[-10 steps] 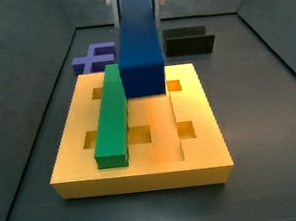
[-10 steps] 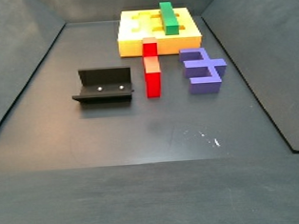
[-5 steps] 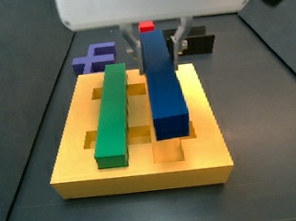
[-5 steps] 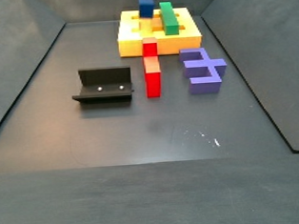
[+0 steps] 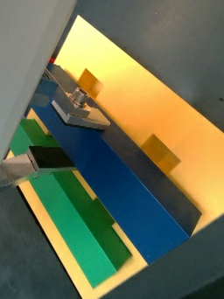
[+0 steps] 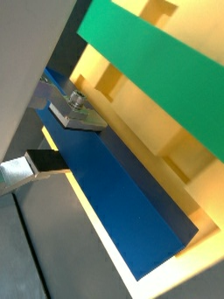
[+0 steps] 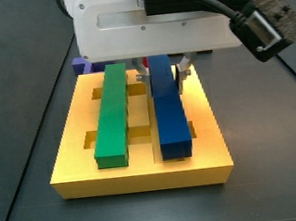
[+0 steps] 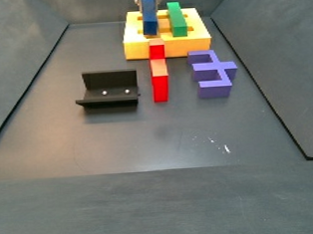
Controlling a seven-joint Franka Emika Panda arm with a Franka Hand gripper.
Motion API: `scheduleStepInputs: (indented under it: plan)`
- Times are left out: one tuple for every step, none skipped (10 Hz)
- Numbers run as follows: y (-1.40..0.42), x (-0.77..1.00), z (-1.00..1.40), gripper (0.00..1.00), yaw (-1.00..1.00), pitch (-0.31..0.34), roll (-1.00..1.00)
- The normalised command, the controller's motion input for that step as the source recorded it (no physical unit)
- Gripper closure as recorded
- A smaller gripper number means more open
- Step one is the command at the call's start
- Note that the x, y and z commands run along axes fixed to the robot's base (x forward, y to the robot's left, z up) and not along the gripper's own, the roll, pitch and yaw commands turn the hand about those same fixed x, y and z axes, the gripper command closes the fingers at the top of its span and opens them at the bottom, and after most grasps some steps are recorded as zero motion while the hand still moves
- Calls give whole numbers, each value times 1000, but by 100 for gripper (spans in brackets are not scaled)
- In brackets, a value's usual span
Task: Pick up the blue object. Move up. Move to above the board. Insert the blue object.
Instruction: Insert the blue object.
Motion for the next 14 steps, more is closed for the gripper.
scheduleStepInputs:
  plan:
    - [149,-154,0,100,-3,0,250]
    - [49,-180,0,100,0,0,180]
    - [-106,-83,-103,100,43,0,44]
    - [-123,0,-206,100,57,0,27]
    - [0,0,-317,100,51,0,16]
    - [-14,0,-309,100,74,0,51]
    - [-177,86,-331,100,0,47,53]
    - [-163,314,-434,100,0,116,90]
    - [-89,366,-446,100,0,141,157]
    - [0,254,-397,100,0,121,263]
    - [57,11,-354,100,-9,57,177]
    - [203,0,-154,100,0,43,97]
    - [220,191,-106,100,0,86,101]
    - [80,231,-60,100,0,90,153]
